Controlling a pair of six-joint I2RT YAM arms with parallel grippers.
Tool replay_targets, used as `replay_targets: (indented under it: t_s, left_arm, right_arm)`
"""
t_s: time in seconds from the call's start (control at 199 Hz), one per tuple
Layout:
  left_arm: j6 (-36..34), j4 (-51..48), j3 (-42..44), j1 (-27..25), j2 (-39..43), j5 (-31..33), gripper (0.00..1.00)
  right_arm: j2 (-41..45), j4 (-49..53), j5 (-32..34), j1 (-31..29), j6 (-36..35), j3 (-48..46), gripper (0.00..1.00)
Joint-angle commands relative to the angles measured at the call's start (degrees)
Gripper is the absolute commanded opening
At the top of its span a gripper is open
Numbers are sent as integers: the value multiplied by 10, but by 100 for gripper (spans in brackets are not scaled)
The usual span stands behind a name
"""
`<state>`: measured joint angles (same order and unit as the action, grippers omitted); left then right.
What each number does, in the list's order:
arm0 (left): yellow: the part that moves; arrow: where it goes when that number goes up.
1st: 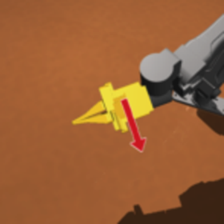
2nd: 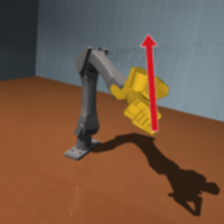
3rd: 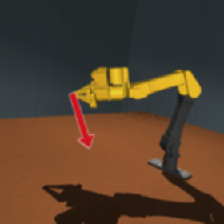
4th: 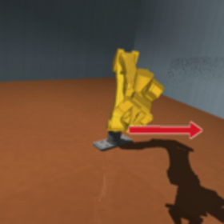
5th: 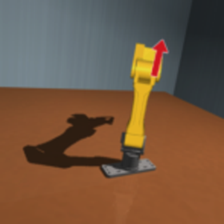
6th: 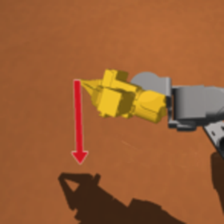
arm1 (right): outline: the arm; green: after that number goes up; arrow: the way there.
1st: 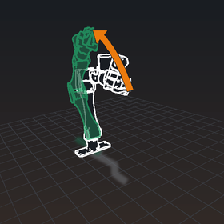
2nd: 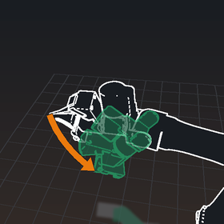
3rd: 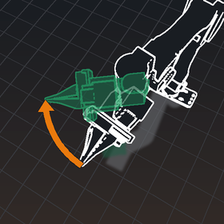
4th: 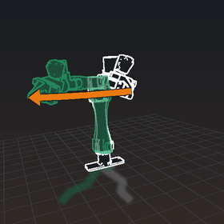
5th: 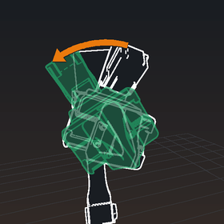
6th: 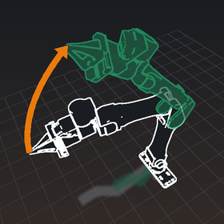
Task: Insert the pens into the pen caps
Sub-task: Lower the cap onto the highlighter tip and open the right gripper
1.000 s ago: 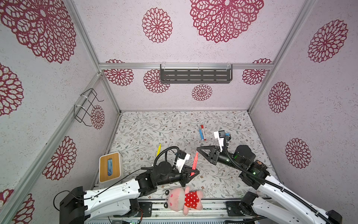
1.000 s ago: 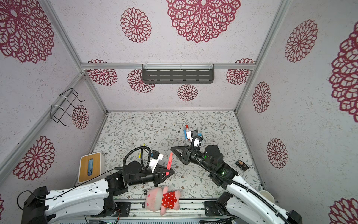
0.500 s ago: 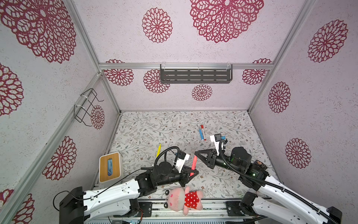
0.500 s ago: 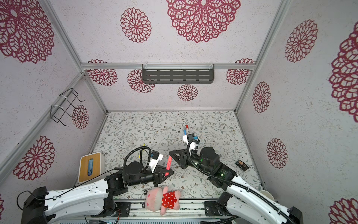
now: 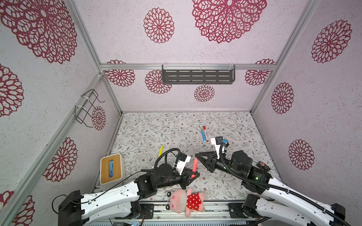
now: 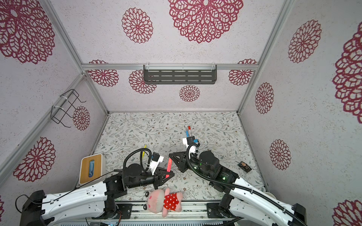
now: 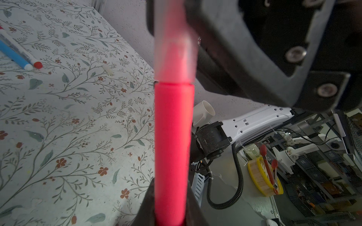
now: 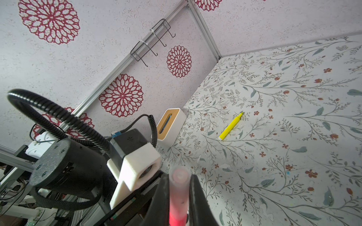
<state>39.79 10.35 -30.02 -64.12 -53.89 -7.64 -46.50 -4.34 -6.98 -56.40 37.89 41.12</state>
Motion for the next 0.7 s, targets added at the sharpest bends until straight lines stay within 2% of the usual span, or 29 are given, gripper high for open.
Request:
replay_targets:
  t_s: [0.0,0.368,0.494,0.569,0.695]
  left_arm:
    - [-9,52,-6,1,17,24,0]
    - [-20,70,4,1,7,49,0]
    - [-24,67,3,1,2,52,0]
    - [-26,68,5,1,-2,54,0]
    - [-24,75,13,2,-3,60,0]
  right_arm:
    - [-7,27,-20,-21,-24,-13,0]
    - [-5,20,-30,-25,-35,-3,0]
    - [0,6,-42,-25,-36,-3,25]
    - [11,-7,-50,-25,-36,-8,44]
    - [35,-17,-43,-26,-35,-15,52]
